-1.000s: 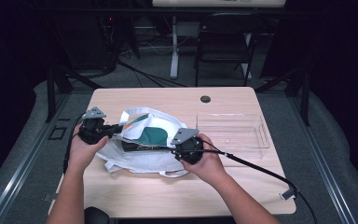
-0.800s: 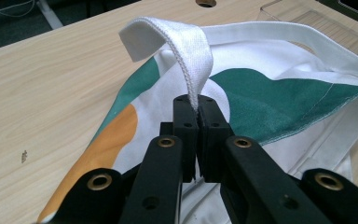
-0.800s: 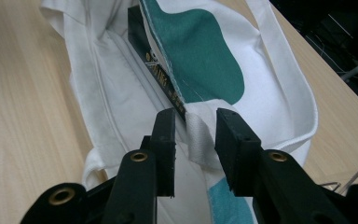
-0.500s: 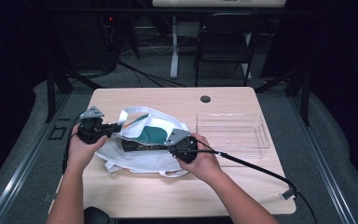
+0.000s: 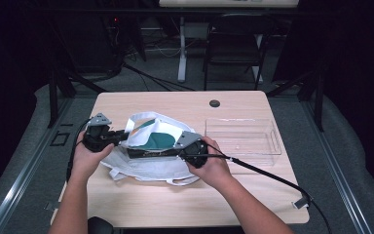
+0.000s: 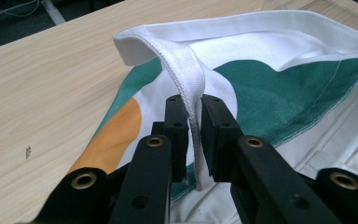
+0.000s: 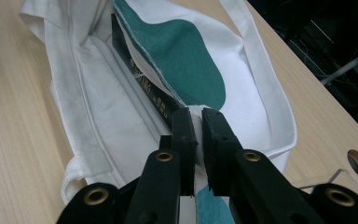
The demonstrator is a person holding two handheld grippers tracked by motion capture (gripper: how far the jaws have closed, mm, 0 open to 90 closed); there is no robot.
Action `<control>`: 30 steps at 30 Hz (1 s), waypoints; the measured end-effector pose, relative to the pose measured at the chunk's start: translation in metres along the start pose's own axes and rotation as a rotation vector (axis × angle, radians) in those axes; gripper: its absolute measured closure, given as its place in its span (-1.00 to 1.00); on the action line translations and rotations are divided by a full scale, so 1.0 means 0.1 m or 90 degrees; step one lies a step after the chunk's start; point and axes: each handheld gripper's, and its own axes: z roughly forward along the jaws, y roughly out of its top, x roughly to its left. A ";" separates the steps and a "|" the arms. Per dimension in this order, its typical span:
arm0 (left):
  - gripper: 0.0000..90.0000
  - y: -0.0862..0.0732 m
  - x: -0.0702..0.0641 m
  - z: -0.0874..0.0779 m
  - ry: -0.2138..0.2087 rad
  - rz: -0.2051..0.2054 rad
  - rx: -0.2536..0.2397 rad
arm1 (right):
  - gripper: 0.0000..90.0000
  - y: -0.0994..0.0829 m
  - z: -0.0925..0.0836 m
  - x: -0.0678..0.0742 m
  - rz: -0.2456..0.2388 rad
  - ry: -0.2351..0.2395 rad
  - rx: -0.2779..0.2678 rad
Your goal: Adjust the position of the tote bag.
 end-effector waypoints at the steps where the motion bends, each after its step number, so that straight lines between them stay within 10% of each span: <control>1: 0.73 -0.01 0.00 0.00 0.004 0.000 -0.004 | 0.88 0.00 0.00 -0.01 0.002 -0.002 -0.007; 14: 0.46 -0.11 -0.01 -0.13 0.015 -0.013 -0.022 | 0.88 0.01 -0.03 -0.04 0.019 0.008 -0.039; 30: 0.22 -0.14 -0.23 -0.26 0.023 0.056 -0.025 | 0.88 0.05 -0.05 -0.18 0.033 0.022 -0.052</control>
